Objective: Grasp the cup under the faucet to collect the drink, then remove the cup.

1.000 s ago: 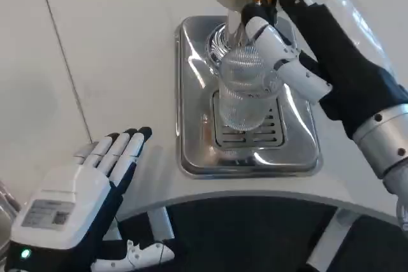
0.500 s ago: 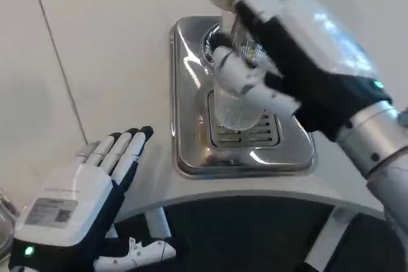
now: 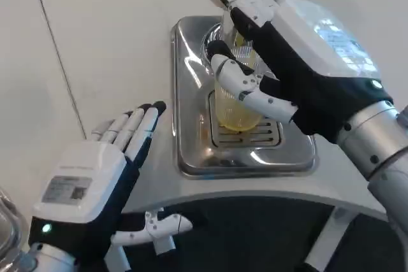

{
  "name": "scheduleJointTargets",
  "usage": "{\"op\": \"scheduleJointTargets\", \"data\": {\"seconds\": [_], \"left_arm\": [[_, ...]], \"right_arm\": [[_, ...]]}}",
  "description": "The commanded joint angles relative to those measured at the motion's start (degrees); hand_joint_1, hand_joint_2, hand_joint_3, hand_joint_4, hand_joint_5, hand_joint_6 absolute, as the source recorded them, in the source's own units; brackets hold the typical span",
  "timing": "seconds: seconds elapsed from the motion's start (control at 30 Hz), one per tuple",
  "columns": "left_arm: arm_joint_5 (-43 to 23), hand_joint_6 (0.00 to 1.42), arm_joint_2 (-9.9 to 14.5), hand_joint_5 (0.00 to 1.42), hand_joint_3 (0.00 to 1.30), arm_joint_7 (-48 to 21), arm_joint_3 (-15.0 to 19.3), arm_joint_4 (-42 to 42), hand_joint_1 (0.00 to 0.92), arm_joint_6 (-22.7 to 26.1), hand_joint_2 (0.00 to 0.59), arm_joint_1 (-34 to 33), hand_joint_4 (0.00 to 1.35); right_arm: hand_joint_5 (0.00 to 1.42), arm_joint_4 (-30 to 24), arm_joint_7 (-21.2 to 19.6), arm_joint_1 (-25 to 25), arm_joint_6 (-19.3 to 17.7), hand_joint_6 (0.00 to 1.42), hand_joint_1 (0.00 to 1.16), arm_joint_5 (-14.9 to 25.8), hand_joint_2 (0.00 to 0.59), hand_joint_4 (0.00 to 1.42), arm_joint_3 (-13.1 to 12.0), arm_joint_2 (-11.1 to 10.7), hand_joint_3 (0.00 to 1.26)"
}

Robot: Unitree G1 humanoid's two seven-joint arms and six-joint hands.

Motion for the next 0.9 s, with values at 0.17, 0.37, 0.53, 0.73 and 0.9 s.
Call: {"op": "scheduleJointTargets", "data": {"seconds": [0.17, 0.37, 0.53, 0.73, 0.9], "left_arm": [[0.31, 0.13, -3.57, 0.09, 0.00, 1.15, -2.43, 2.86, 0.102, 1.25, 0.055, -5.05, 0.00], [0.73, 0.14, -5.03, 0.09, 0.00, 1.53, -4.00, 6.48, 0.108, 2.55, 0.053, -9.62, 0.00], [0.93, 0.14, -5.18, 0.09, 0.00, 2.03, -5.08, 8.34, 0.113, 2.95, 0.053, -11.65, 0.00], [1.15, 0.14, -5.71, 0.09, 0.00, 2.39, -6.55, 10.08, 0.117, 3.46, 0.055, -13.99, 0.00], [1.31, 0.14, -6.30, 0.09, 0.00, 2.63, -8.26, 12.30, 0.122, 4.28, 0.055, -17.11, 0.00]], "right_arm": [[0.00, -0.28, 3.50, 1.64, 0.32, 0.00, 0.00, -1.01, 0.564, 0.00, -0.43, 0.60, 0.04], [0.00, -1.21, 4.83, 2.00, 0.51, 0.00, 0.00, -1.89, 0.570, 0.00, -1.50, 1.13, 0.04], [0.00, -1.64, 5.27, 2.62, 0.42, 0.00, 0.00, -2.41, 0.570, 0.00, -2.23, 1.69, 0.04], [0.00, -1.94, 5.45, 3.22, 0.44, 0.00, 0.00, -2.74, 0.569, 0.00, -3.15, 1.90, 0.04], [0.00, -2.85, 5.54, 4.45, 0.94, 0.00, 0.00, -3.49, 0.570, 0.00, -4.08, 2.18, 0.04]]}}
